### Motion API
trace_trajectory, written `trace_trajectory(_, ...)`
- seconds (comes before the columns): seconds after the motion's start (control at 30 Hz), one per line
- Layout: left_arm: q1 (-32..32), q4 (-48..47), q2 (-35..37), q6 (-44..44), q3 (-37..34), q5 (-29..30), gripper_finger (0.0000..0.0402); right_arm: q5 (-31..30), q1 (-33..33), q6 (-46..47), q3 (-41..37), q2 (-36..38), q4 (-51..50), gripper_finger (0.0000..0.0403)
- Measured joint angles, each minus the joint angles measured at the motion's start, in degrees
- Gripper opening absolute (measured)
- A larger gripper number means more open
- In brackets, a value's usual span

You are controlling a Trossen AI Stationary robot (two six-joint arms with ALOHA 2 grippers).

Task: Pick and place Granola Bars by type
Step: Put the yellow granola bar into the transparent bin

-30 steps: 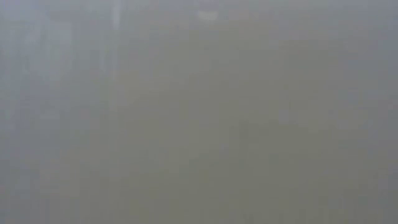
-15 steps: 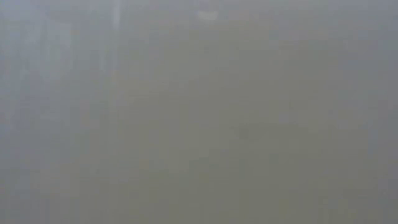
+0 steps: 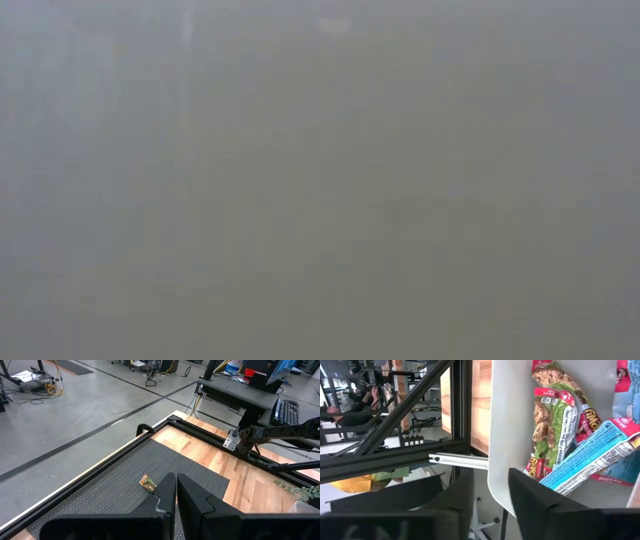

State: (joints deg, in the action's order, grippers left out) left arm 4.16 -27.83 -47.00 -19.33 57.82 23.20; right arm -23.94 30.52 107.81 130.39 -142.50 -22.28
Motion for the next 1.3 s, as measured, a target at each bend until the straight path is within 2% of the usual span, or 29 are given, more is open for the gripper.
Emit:
trace_trajectory(0.2,0.0,0.0,0.0,0.0,0.0,0.0,0.0,-0.02,0.02,0.19,0.0,0.0,-0.04,0.0042)
trace_trajectory(0.37,0.0,0.0,0.0,-0.02,0.0,0.0,0.0,-0.02,0.02,0.19,0.0,0.0,-0.03,0.0011)
trace_trajectory(0.57,0.0,0.0,0.0,0.02,0.0,0.0,0.0,-0.04,0.04,-2.1,0.0,0.17,-0.04,0.0009)
trace_trajectory(0.83,0.0,0.02,0.0,0.02,0.0,-0.02,0.0,-0.04,-0.36,-16.75,0.26,4.14,-2.48,0.0009)
trace_trajectory(1.0,0.0,0.0,0.07,0.02,0.0,-0.02,0.0,-0.71,-0.74,-25.04,0.28,8.62,-12.31,0.0009)
trace_trajectory(1.3,0.0,0.06,0.16,-0.08,0.0,-0.18,0.0,-7.76,-1.73,-36.71,0.0,18.27,-28.58,0.0008)
